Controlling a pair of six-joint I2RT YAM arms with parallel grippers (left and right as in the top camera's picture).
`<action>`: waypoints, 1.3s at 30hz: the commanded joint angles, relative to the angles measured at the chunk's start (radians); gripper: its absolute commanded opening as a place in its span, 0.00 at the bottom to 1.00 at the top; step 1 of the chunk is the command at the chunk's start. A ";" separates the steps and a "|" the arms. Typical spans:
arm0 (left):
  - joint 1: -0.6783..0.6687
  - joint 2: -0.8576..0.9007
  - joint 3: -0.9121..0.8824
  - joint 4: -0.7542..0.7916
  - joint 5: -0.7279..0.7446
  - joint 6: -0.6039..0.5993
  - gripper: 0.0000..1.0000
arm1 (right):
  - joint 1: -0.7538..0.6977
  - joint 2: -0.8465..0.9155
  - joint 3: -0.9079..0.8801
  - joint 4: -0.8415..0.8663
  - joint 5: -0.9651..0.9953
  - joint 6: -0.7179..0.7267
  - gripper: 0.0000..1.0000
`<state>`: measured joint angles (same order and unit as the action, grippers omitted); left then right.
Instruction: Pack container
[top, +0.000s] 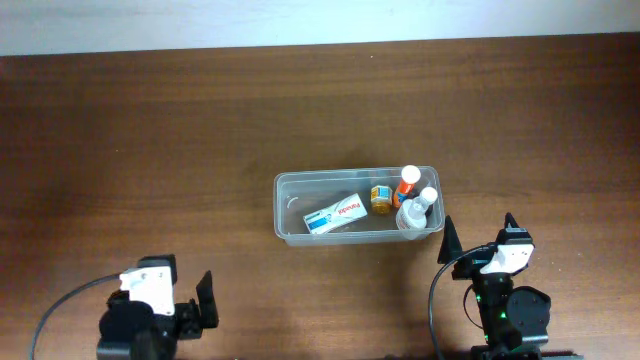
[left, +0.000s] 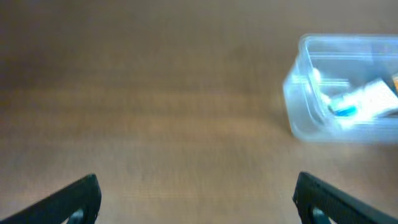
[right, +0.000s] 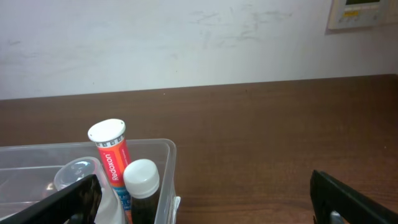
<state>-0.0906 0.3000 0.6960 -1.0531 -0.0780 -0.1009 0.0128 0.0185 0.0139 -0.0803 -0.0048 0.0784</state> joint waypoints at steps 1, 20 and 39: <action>0.055 -0.126 -0.187 0.157 0.007 0.112 0.99 | -0.006 -0.006 -0.004 -0.006 -0.006 0.000 0.98; 0.061 -0.293 -0.687 0.973 0.031 0.272 1.00 | -0.006 -0.006 -0.004 -0.006 -0.006 0.000 0.98; 0.061 -0.291 -0.687 0.973 0.031 0.272 0.99 | -0.006 -0.006 -0.004 -0.006 -0.006 0.000 0.98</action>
<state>-0.0322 0.0154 0.0128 -0.0776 -0.0589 0.1574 0.0128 0.0177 0.0139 -0.0807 -0.0048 0.0784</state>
